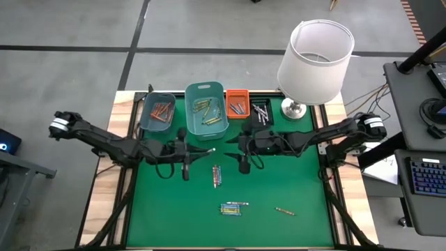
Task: Sort crayons
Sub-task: Put the white crayon into the black bin
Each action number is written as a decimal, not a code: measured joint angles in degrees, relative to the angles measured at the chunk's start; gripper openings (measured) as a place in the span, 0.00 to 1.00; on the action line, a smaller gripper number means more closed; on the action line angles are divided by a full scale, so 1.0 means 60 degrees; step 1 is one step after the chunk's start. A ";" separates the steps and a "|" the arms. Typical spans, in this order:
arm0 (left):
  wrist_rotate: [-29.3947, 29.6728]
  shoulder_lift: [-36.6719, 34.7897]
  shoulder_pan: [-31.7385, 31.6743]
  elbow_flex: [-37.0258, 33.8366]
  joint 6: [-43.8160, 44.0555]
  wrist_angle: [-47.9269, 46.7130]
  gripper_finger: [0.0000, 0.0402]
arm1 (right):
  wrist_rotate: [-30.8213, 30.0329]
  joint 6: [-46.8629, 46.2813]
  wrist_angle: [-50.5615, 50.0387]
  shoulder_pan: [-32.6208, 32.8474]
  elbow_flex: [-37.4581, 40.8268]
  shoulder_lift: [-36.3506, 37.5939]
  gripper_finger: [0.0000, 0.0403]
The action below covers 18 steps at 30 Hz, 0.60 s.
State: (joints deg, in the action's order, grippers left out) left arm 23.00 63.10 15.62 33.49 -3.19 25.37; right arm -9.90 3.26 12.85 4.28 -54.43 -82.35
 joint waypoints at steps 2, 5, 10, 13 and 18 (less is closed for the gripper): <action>-0.0076 0.0132 0.0004 -0.0489 -0.0206 0.1201 0.00 | 0.0039 0.0320 0.0684 0.0131 0.0041 -0.0030 0.50; -0.0518 0.0400 0.0000 -0.1133 -0.0476 0.2785 0.00 | 0.0405 0.0632 0.1617 0.0258 0.0131 -0.0047 0.50; -0.1206 0.1062 0.0004 -0.1581 -0.1065 0.4514 0.00 | 0.1302 0.0672 0.3148 0.0361 0.0185 -0.0047 0.50; -0.1251 0.1556 0.0004 -0.1586 -0.1263 0.5132 0.00 | 0.1481 0.0718 0.3657 0.0435 0.0192 -0.0047 0.50; -0.1234 0.2461 0.0002 -0.1162 -0.1440 0.6013 0.00 | 0.1483 0.0715 0.4016 0.0458 0.0190 -0.0047 0.50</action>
State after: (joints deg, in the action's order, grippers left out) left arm 15.60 77.87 15.63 26.52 -11.83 61.45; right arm -1.01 7.55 36.95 7.03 -53.29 -82.63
